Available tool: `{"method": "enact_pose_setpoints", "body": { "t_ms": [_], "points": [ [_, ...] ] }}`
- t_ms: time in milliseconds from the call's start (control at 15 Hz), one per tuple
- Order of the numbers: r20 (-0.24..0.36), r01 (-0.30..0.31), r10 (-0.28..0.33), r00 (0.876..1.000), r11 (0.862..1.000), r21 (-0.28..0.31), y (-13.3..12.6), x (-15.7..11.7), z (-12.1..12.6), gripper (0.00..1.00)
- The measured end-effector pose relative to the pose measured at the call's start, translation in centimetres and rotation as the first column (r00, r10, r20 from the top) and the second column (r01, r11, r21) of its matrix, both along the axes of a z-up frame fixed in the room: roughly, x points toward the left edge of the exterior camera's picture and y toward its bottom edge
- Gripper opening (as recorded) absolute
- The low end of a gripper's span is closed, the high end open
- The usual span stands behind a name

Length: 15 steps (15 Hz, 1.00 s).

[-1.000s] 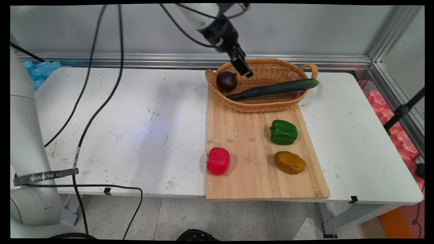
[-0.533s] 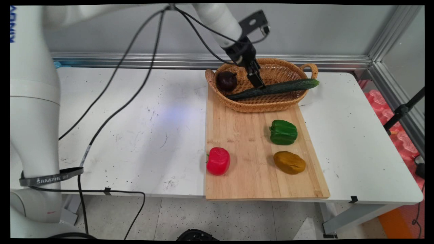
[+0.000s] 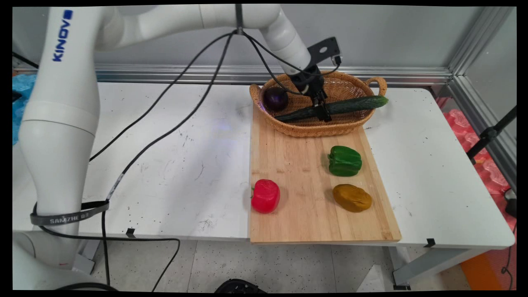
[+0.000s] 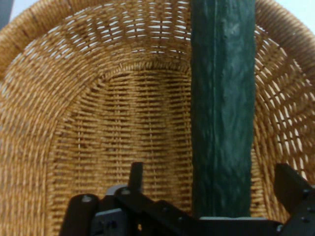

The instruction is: Pick up the cucumber from the vegetable basket, then place the picked object on the cutting board

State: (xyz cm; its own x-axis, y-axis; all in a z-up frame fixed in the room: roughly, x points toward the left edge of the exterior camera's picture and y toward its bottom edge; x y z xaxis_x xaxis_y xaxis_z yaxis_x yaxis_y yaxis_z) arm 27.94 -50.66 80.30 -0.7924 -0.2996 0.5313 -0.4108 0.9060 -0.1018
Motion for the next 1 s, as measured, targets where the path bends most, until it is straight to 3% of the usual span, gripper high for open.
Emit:
{"method": "enact_pose_setpoints", "body": {
  "t_ms": [67, 133, 400, 600, 1000],
  "points": [
    [0.003, 0.009, -0.009, 1.000, 1.000, -0.001, -0.4, -0.3, -0.5, 1.00],
    [0.007, 0.019, -0.019, 1.000, 1.000, -0.001, -0.7, -0.5, -0.8, 0.00],
    [0.015, 0.066, -0.065, 0.998, 0.998, -0.012, -1.4, -0.9, -0.9, 0.00],
    [0.017, 0.087, -0.086, 0.996, 0.996, -0.025, -1.5, -0.6, 0.4, 0.00],
    [-0.004, 0.065, -0.065, 0.998, 0.996, -0.061, -0.8, 0.5, 5.9, 0.00]
  ]
}}
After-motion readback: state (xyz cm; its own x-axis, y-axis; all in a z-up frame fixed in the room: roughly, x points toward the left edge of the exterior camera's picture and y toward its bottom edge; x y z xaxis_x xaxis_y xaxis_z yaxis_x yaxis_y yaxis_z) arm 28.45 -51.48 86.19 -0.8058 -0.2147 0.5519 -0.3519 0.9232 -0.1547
